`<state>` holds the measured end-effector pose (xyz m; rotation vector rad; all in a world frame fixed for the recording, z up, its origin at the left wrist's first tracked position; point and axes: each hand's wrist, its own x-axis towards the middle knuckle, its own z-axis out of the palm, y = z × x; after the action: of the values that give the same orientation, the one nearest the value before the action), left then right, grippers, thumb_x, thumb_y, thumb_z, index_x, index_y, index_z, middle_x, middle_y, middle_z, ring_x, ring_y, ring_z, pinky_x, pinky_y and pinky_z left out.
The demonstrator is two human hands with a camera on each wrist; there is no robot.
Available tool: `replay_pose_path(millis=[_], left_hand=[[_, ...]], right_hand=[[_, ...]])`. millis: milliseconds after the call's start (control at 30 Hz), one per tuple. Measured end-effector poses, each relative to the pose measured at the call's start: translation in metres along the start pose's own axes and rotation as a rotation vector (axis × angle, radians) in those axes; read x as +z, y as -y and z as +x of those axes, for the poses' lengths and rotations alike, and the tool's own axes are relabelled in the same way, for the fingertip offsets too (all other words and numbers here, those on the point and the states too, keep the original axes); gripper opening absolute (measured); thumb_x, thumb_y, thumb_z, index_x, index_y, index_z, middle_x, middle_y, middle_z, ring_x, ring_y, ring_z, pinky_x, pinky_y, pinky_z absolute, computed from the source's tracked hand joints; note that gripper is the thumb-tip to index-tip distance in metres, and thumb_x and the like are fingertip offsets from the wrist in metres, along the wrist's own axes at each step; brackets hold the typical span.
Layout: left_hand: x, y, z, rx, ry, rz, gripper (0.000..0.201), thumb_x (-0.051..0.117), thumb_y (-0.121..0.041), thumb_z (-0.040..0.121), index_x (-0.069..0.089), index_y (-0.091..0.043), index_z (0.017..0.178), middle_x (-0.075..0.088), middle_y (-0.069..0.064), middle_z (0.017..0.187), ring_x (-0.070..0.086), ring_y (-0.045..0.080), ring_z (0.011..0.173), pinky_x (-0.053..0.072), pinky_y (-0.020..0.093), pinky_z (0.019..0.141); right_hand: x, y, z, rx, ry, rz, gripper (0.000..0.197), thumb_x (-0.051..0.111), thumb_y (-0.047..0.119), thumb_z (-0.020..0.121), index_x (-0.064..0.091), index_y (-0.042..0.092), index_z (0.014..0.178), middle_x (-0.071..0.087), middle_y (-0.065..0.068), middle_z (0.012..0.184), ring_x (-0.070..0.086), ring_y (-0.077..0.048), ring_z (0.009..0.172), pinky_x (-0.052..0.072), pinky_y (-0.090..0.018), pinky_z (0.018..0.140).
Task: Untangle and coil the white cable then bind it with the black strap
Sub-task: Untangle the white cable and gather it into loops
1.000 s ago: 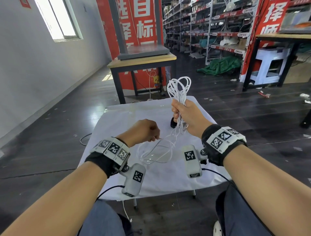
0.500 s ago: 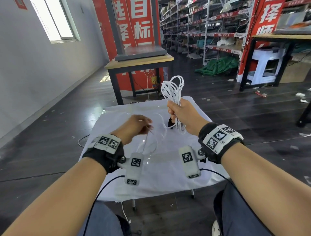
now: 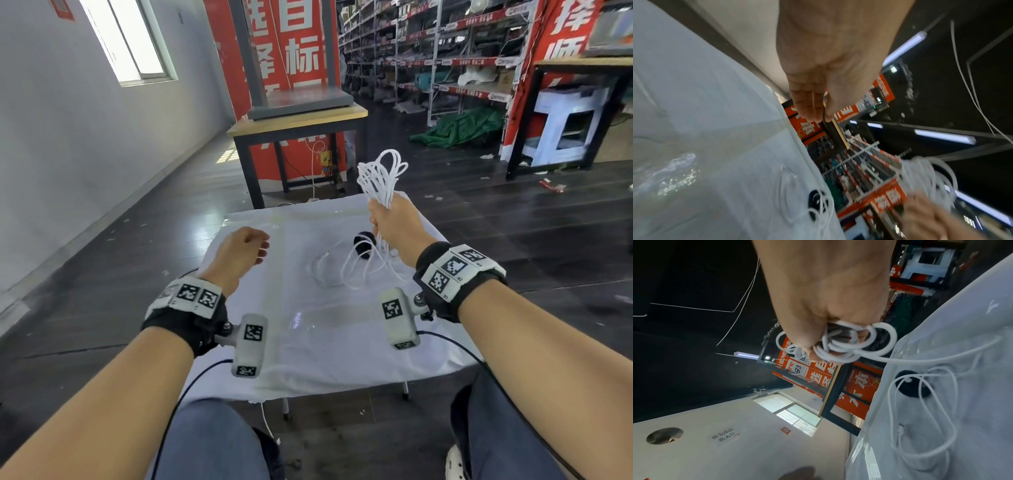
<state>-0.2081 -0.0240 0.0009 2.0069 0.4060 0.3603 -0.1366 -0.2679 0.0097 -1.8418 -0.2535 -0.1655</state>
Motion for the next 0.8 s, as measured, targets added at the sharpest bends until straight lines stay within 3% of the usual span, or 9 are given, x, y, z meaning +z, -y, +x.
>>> replay_pose_path(millis=[100, 167, 233, 300, 367, 433, 667, 733, 800], left_hand=[[0.025, -0.010, -0.014, 0.198, 0.142, 0.246, 0.021, 0.048, -0.008, 0.095, 0.063, -0.014, 0.108, 0.066, 0.005, 0.110, 0.063, 0.021, 0.095, 0.050, 0.033, 0.080], [0.042, -0.019, -0.021, 0.270, 0.200, 0.387, 0.028, 0.053, -0.022, 0.096, 0.059, -0.014, 0.122, 0.063, 0.001, 0.121, 0.061, 0.018, 0.107, 0.046, 0.028, 0.084], [0.058, -0.023, -0.022, 0.274, 0.309, 0.380, 0.046, 0.058, -0.027, 0.093, 0.046, -0.016, 0.136, 0.053, 0.002, 0.135, 0.053, 0.019, 0.120, 0.042, 0.030, 0.096], [0.070, -0.021, -0.021, 0.319, 0.480, 0.379, 0.063, 0.064, -0.018, 0.089, 0.033, -0.017, 0.144, 0.045, 0.011, 0.142, 0.043, 0.027, 0.131, 0.038, 0.036, 0.103], [0.079, -0.014, -0.019, 0.389, 0.650, 0.526, 0.068, 0.065, -0.010, 0.088, 0.031, -0.016, 0.146, 0.045, 0.015, 0.142, 0.044, 0.033, 0.129, 0.038, 0.031, 0.096], [0.084, -0.004, -0.015, 0.425, 0.743, 0.734, 0.060, 0.066, -0.019, 0.088, 0.039, -0.016, 0.142, 0.048, 0.007, 0.140, 0.047, 0.026, 0.127, 0.035, 0.023, 0.093], [0.063, 0.012, 0.002, 0.264, 0.712, 1.062, 0.047, 0.063, -0.029, 0.090, 0.051, -0.014, 0.132, 0.057, 0.007, 0.127, 0.052, 0.024, 0.119, 0.036, 0.024, 0.094], [0.055, 0.004, 0.004, 0.247, 0.663, 0.940, 0.043, 0.062, -0.025, 0.091, 0.051, -0.012, 0.131, 0.057, 0.005, 0.128, 0.053, 0.021, 0.118, 0.036, 0.020, 0.092], [0.053, -0.010, -0.004, 0.197, 0.709, 0.527, 0.047, 0.063, -0.016, 0.091, 0.047, -0.015, 0.135, 0.052, -0.002, 0.132, 0.052, 0.013, 0.118, 0.035, 0.014, 0.089]], right_hand=[[0.012, 0.017, -0.006, -0.044, 0.080, 0.047, 0.016, 0.043, 0.022, 0.099, 0.050, 0.019, 0.084, 0.047, 0.001, 0.064, 0.046, -0.011, 0.050, 0.042, -0.024, 0.055], [0.018, 0.032, -0.009, -0.094, 0.120, 0.039, 0.018, 0.044, 0.022, 0.099, 0.048, 0.024, 0.082, 0.048, 0.001, 0.064, 0.047, -0.010, 0.049, 0.042, -0.020, 0.051], [0.023, 0.043, -0.010, -0.122, 0.159, 0.086, 0.012, 0.044, 0.022, 0.099, 0.052, 0.018, 0.091, 0.048, 0.001, 0.064, 0.046, -0.009, 0.047, 0.042, -0.023, 0.052], [0.027, 0.053, -0.009, -0.130, 0.184, 0.126, 0.015, 0.044, 0.022, 0.100, 0.053, 0.012, 0.103, 0.047, 0.002, 0.064, 0.044, -0.006, 0.043, 0.042, -0.023, 0.051], [0.027, 0.062, -0.007, -0.134, 0.201, 0.137, 0.018, 0.044, 0.023, 0.100, 0.053, 0.010, 0.107, 0.047, 0.003, 0.063, 0.044, -0.004, 0.042, 0.043, -0.021, 0.050], [0.025, 0.069, -0.005, -0.140, 0.201, 0.143, 0.018, 0.045, 0.024, 0.100, 0.053, 0.010, 0.109, 0.047, 0.003, 0.063, 0.044, -0.006, 0.045, 0.043, -0.020, 0.049], [0.011, 0.068, -0.003, -0.124, 0.160, 0.136, 0.015, 0.044, 0.022, 0.100, 0.053, 0.013, 0.108, 0.048, 0.002, 0.065, 0.044, -0.008, 0.049, 0.042, -0.019, 0.050], [0.012, 0.064, -0.004, -0.109, 0.159, 0.154, 0.012, 0.045, 0.021, 0.100, 0.052, 0.013, 0.104, 0.047, 0.001, 0.064, 0.043, -0.008, 0.048, 0.042, -0.021, 0.051], [0.014, 0.063, -0.005, -0.109, 0.163, 0.166, 0.010, 0.044, 0.021, 0.100, 0.052, 0.015, 0.097, 0.046, 0.001, 0.063, 0.043, -0.007, 0.046, 0.042, -0.022, 0.052]])
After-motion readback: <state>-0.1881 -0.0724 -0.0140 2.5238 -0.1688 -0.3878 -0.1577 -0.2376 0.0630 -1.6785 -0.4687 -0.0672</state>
